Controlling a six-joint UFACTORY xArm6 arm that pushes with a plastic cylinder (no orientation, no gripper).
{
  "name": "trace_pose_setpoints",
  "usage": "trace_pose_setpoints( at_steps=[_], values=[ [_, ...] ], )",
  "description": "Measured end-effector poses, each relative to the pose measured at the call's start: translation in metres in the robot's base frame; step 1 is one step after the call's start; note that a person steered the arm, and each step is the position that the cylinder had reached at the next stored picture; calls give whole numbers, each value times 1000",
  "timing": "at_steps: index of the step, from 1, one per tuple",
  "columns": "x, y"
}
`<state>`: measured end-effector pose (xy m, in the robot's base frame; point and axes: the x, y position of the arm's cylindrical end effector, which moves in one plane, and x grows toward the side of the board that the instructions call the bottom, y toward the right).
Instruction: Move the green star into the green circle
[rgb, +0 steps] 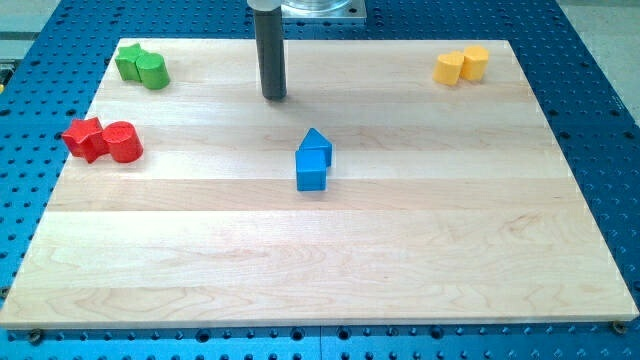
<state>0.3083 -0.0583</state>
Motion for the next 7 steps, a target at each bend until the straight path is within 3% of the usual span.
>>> trace_pose_setpoints(
  at_steps=[1,2,3,5,6,7],
  values=[
    [-1,1],
    [-57,-4],
    [-65,-6],
    [-117,-58],
    [-117,-61],
    [-116,-126]
  ],
)
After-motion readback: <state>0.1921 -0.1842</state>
